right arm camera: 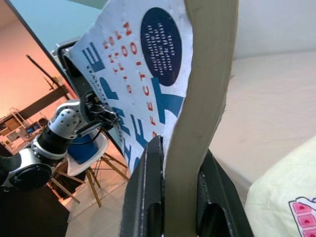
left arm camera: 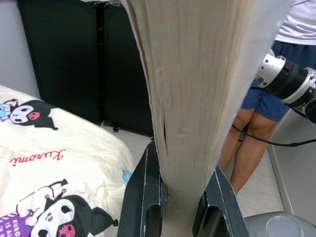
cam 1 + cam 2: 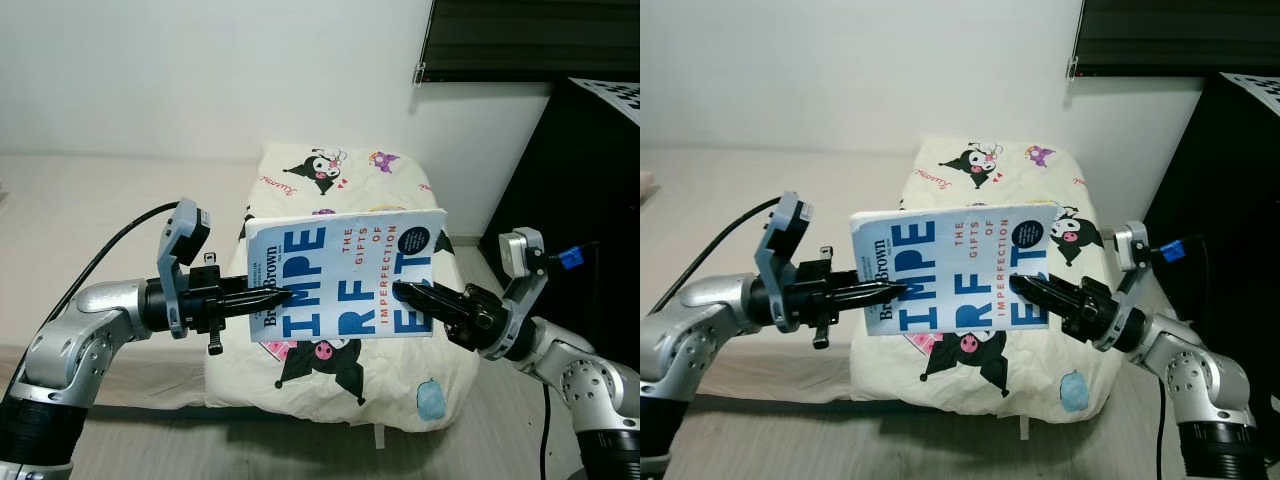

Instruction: Clean up the room

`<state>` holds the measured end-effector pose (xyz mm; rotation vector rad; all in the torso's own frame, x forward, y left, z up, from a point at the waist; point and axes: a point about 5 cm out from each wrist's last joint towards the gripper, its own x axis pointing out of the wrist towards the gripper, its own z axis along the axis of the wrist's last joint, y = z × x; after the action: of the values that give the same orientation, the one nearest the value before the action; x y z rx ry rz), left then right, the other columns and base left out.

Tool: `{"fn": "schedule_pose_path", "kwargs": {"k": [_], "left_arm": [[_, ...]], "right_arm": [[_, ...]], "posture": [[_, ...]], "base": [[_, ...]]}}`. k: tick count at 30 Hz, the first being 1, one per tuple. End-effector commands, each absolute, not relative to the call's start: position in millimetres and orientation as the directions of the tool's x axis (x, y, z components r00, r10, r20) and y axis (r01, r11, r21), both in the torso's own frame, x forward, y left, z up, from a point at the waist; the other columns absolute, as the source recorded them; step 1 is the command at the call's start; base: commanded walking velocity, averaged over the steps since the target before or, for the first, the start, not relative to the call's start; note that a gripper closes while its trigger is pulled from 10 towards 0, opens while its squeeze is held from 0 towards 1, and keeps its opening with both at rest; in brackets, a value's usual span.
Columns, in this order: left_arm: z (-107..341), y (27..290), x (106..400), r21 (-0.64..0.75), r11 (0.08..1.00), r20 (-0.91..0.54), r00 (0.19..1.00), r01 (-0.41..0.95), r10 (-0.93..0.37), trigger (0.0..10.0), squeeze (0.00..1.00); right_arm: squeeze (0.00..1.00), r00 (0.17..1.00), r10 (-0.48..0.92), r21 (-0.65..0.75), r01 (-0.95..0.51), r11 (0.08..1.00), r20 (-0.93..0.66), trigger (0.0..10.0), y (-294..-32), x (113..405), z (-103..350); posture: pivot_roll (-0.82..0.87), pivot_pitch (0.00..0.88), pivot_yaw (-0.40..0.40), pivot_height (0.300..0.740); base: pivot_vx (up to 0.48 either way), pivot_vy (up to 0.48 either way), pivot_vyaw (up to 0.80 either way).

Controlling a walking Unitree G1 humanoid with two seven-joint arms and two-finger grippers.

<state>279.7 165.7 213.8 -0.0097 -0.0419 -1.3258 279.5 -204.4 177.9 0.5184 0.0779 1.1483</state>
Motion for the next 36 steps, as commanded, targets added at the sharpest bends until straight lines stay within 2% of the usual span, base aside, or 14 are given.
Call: {"fn": "schedule_pose_path", "kwargs": {"k": [1, 3, 4, 7, 14, 16, 21, 23, 24, 26, 28, 29, 34, 36], "left_arm": [[217, 160, 275, 0.028, 0.168, 0.043, 0.167, 0.985, -0.985, 10.0, 0.00], [215, 159, 278, 0.008, 0.195, 0.061, 0.194, 0.981, -0.979, 10.0, 0.00], [214, 158, 281, -0.010, 0.217, 0.075, 0.217, 0.976, -0.973, 10.0, 0.92], [211, 157, 285, -0.051, 0.254, 0.107, 0.258, 0.966, -0.960, 10.0, 1.00], [196, 170, 294, -0.138, 0.353, 0.143, 0.372, 0.925, -0.917, 10.0, 1.00], [175, 193, 307, -0.241, 0.505, 0.161, 0.547, 0.829, -0.821, 10.0, 1.00], [158, 208, 314, -0.309, 0.611, 0.139, 0.670, 0.729, -0.729, 10.0, 1.00], [108, 242, 319, -0.461, 0.811, -0.021, 0.909, 0.361, -0.416, 10.0, 1.00], [108, 242, 319, -0.461, 0.811, -0.021, 0.909, 0.361, -0.416, 10.0, 1.00], [44, 276, 293, -0.488, 0.854, -0.323, 0.946, -0.179, 0.013, 10.0, 1.00], [44, 276, 293, -0.488, 0.854, -0.323, 0.946, -0.179, 0.013, 10.0, 1.00], [18, 280, 274, -0.453, 0.835, -0.430, 0.897, -0.313, 0.103, 10.0, 0.00], [-21, 271, 238, -0.381, 0.824, -0.575, 0.805, -0.420, 0.145, 10.0, 0.00], [-54, 255, 203, -0.298, 0.831, -0.700, 0.700, -0.470, 0.145, 10.0, 0.00]], "right_arm": [[0.00, 0.445, 0.875, 0.432, -0.838, 0.333, 0.190, 0.0, -208, 279, 178], [0.00, 0.460, 0.866, 0.428, -0.834, 0.347, 0.194, 0.0, -207, 281, 178], [0.00, 0.471, 0.859, 0.428, -0.830, 0.357, 0.199, 0.0, -207, 282, 177], [0.00, 0.486, 0.849, 0.428, -0.826, 0.368, 0.208, 0.0, -206, 284, 177], [0.00, 0.555, 0.800, 0.426, -0.796, 0.430, 0.230, 0.0, -210, 292, 176], [0.00, 0.674, 0.714, 0.449, -0.706, 0.547, 0.189, 0.0, -222, 304, 164], [0.00, 0.756, 0.640, 0.474, -0.618, 0.627, 0.140, 0.0, -232, 311, 153], [0.00, 0.868, 0.495, 0.496, -0.444, 0.746, 0.031, 0.0, -246, 316, 129], [0.00, 0.868, 0.495, 0.496, -0.444, 0.746, 0.031, 0.0, -246, 316, 129], [0.00, 0.895, 0.430, 0.423, -0.347, 0.837, -0.117, 0.0, -241, 313, 100], [0.00, 0.895, 0.430, 0.423, -0.347, 0.837, -0.117, 0.0, -241, 313, 100], [0.00, 0.888, 0.423, 0.384, -0.333, 0.861, -0.179, 0.0, -234, 310, 88], [0.00, 0.860, 0.426, 0.345, -0.323, 0.881, -0.282, 0.0, -214, 305, 62], [0.00, 0.818, 0.472, 0.348, -0.359, 0.866, -0.330, 0.0, -190, 300, 41]], "posture": [[-0.04, 0.000, -0.029, 0.740], [-0.04, 0.000, -0.028, 0.740], [-0.04, 0.000, -0.029, 0.740], [-0.04, 0.000, -0.029, 0.740], [-0.04, 0.000, -0.029, 0.740], [-0.03, 0.000, -0.028, 0.740], [-0.03, 0.000, -0.029, 0.740], [-0.03, 0.000, -0.029, 0.740], [-0.03, 0.000, -0.029, 0.740], [-0.03, 0.000, -0.028, 0.740], [-0.03, 0.000, -0.028, 0.740], [-0.03, 0.000, -0.029, 0.740], [-0.03, 0.000, -0.034, 0.740], [-0.02, 0.000, -0.036, 0.740]], "base": [[0.000, 0.000, 0.00], [0.000, 0.000, 0.00], [0.000, 0.000, 0.00], [0.000, 0.000, 0.00], [0.000, 0.000, 0.00], [0.000, 0.000, 0.00], [0.000, 0.000, 0.00], [0.000, 0.000, 0.00], [0.000, 0.000, 0.00], [0.000, 0.000, 0.00], [0.000, 0.000, 0.00], [0.000, 0.000, 0.78], [0.000, 0.000, 0.78], [0.000, 0.000, 0.78]]}}
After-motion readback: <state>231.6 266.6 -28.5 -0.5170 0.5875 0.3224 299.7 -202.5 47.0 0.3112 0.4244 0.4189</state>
